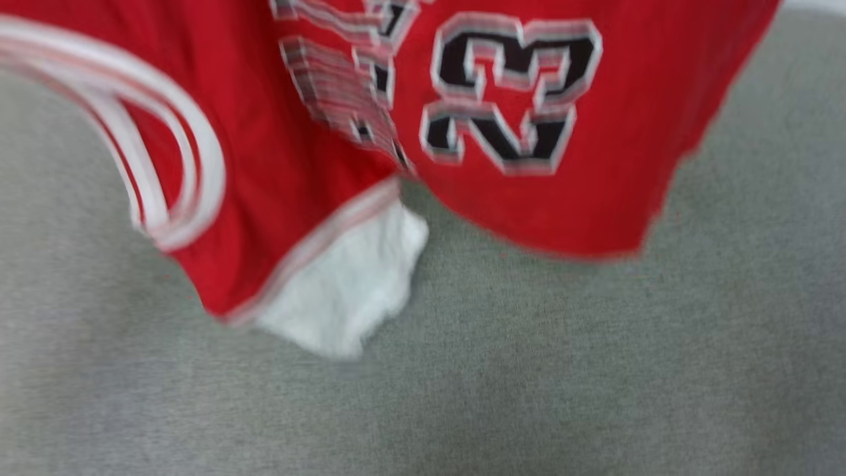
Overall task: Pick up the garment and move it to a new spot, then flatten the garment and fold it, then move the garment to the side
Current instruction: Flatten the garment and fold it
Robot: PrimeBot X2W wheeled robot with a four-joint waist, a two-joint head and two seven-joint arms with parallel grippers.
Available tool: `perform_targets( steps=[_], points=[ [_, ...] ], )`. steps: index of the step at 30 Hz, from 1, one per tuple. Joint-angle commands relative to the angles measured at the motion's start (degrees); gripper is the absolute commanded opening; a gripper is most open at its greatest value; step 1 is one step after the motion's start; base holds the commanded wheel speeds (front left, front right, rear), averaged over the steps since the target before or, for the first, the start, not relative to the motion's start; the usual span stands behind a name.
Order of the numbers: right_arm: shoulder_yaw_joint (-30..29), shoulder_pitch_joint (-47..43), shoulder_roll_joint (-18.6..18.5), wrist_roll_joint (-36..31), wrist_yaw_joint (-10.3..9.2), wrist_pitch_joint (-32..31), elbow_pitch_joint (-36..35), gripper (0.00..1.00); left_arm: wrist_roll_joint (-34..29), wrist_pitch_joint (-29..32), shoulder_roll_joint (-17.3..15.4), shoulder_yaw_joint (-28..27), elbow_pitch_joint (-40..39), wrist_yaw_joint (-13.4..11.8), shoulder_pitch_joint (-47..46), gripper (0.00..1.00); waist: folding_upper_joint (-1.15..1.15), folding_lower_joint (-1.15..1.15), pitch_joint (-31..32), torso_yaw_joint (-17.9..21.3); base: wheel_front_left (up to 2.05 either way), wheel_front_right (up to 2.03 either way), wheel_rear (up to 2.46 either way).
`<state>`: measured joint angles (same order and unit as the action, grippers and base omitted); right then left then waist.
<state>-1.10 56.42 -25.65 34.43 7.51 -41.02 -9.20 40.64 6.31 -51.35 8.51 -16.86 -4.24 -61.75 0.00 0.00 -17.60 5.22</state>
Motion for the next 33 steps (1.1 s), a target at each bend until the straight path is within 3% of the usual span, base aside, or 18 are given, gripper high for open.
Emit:
perform_targets(
  steps=[1, 7, 12, 19, 26, 33],
  points=[
    [0.9, 3.7, 0.5, -1.5, -0.04, 2.1, 2.2, 0.0, -1.0, -0.4, 0.7, 1.0, 3.1, 1.5, -5.2, 0.0, 0.0, 0.0, -6.2, 1.3, 0.0, 0.0, 0.0],
    [3.7, 14.4, 1.8, -6.9, -0.04, 8.8, 11.3, 0.0, -5.1, -2.1, 3.5, 5.3, 15.1, 5.9, -21.5, 0.0, 0.0, 0.0, -12.8, 1.1, 0.0, 0.0, 0.0],
    [5.4, 23.4, 3.1, -11.7, -0.05, 15.7, 19.6, 0.0, -8.4, -6.0, 7.7, 8.2, 26.4, 8.1, -34.0, 0.0, 0.0, 0.0, -16.6, 0.2, 0.0, 0.0, 0.0],
    [4.2, 31.6, 7.0, -15.9, -0.04, 24.5, 29.8, 0.0, -9.0, -11.7, 12.1, 11.3, 38.9, 10.6, -42.9, 0.0, 0.0, 0.0, -21.1, -1.8, 0.0, 0.0, 0.0],
    [7.2, 28.3, 8.6, -16.6, -0.05, 30.0, 34.2, 0.0, -7.5, -16.7, 13.7, 14.5, 43.5, 11.5, -38.2, 0.0, 0.0, 0.0, -23.5, -3.3, 0.0, 0.0, 0.0],
    [10.6, 17.2, 9.1, -17.9, -0.04, 36.8, 38.9, 0.0, -4.2, -20.8, 17.0, 16.4, 43.7, 11.5, -21.0, 0.0, 0.0, 0.0, -21.2, -6.2, 0.0, 0.0, 0.0]
  ],
)
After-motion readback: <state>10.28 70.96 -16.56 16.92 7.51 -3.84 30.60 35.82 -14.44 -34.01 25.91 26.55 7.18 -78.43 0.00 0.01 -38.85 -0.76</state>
